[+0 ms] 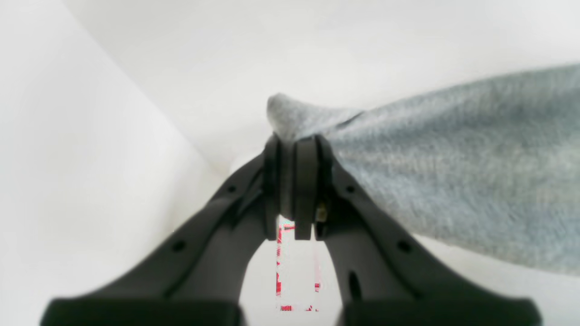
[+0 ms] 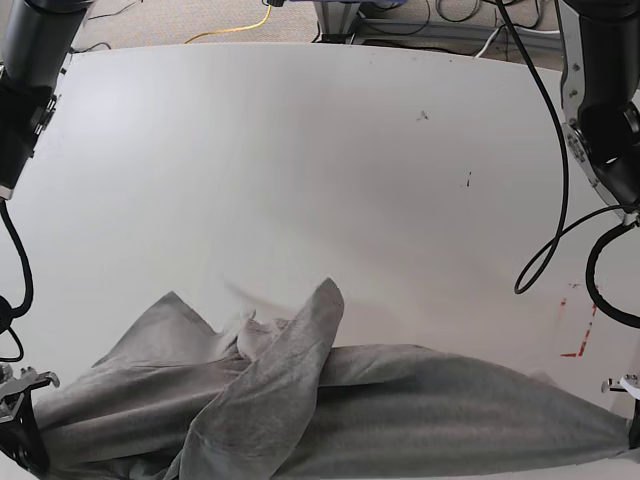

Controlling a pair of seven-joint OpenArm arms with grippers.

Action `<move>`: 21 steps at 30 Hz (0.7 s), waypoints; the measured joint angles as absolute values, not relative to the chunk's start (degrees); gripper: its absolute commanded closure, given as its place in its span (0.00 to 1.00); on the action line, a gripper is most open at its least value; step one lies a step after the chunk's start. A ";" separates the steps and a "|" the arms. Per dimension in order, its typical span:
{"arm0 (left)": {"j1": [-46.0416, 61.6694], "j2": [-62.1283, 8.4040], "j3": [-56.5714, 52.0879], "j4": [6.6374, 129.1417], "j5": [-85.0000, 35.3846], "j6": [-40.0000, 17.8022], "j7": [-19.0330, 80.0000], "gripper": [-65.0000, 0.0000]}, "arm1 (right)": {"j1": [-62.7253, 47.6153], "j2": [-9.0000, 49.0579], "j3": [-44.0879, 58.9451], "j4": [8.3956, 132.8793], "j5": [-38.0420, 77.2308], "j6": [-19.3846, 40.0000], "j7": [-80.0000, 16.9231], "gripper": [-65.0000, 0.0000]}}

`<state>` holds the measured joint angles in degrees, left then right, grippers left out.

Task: Layout the t-shirt on the table in an organized manner, then fold the t-shirt properly
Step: 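Lift the stretched t-shirt with both grippers and swing it up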

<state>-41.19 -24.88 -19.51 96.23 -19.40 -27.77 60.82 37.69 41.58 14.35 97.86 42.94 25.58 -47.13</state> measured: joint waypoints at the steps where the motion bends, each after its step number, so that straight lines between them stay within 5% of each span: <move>1: -41.25 -24.97 -19.59 96.23 -19.35 -27.75 60.75 1.00 | 37.67 41.60 14.39 97.89 42.87 25.56 -47.20 1.00; 21: -26.06 -24.18 -24.99 107.09 -19.64 -29.15 67.81 1.00 | 17.82 39.72 22.20 110.96 43.79 25.56 -48.07 1.00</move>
